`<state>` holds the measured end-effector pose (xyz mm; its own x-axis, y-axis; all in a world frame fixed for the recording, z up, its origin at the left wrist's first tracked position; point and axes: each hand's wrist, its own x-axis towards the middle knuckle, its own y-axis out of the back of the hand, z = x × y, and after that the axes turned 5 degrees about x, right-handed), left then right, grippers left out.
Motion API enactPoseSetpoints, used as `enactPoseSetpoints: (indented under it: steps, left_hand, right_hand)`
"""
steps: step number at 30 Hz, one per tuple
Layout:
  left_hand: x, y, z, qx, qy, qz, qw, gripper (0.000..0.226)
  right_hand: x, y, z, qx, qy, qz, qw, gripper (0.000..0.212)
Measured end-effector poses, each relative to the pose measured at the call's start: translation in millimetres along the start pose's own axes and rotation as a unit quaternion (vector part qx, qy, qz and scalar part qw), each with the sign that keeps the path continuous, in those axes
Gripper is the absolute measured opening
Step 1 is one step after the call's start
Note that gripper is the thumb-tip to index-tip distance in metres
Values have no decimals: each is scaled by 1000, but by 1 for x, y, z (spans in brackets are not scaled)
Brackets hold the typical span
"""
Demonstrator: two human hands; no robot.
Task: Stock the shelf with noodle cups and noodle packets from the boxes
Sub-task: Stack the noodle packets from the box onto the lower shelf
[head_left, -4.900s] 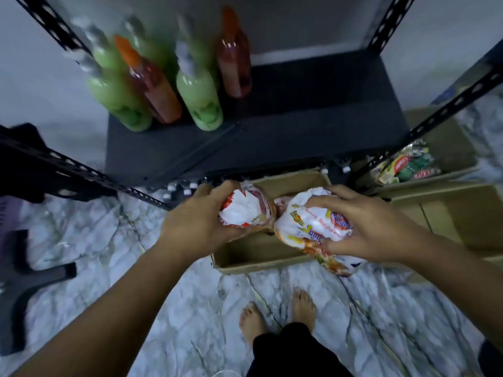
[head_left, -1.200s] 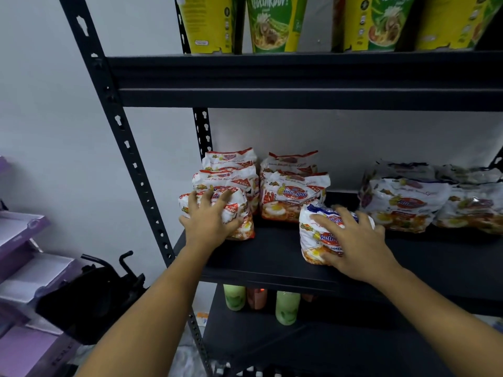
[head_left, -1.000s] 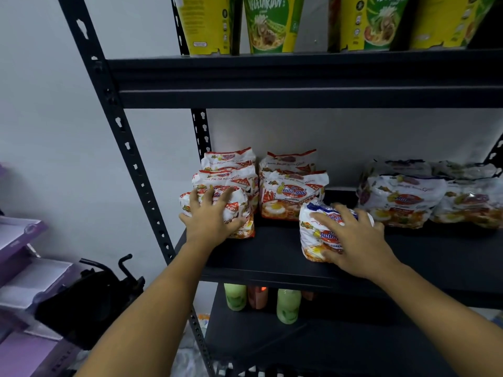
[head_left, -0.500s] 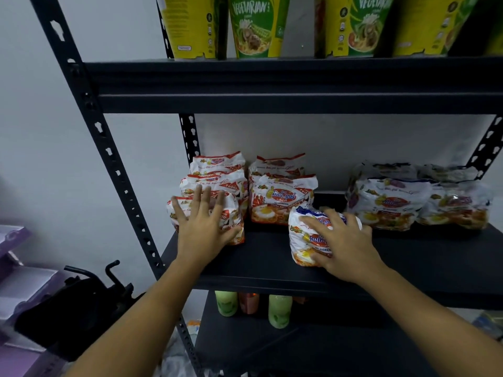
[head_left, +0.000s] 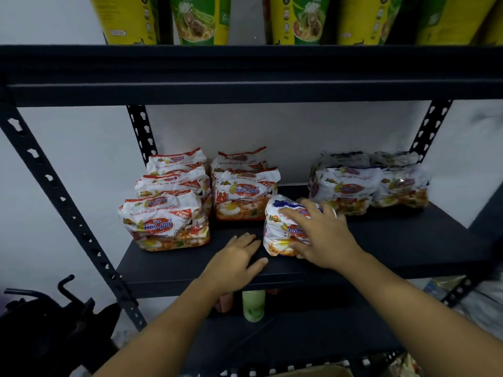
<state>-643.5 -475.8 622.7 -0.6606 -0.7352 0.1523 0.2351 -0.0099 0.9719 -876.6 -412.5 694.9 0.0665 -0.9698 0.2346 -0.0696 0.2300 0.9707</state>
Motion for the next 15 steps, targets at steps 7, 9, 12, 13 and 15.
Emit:
enactPoseSetpoints:
  steps: [7,9,12,13,15]
  left_hand:
    - [47,-19,34,-11,-48,-51,997,71]
    - [61,-23,51,-29,-66,-51,996,71]
    - [81,-30,79,-44,-82,-56,994,74]
    - [89,-33,90,-50,-86,-58,993,75]
    - [104,-38,110,-57,-95,-65,992,77]
  right_hand:
    - [-29,3,45,-26,-35,32,999,81]
    - [-38,4,63,-44,-52,40,997,83]
    - [-53,5,91,-70,-72,50,994,87]
    - [-59,7,102,-79,-80,54,992,88]
    - [-68,9,121,-89,-99,59,989,89]
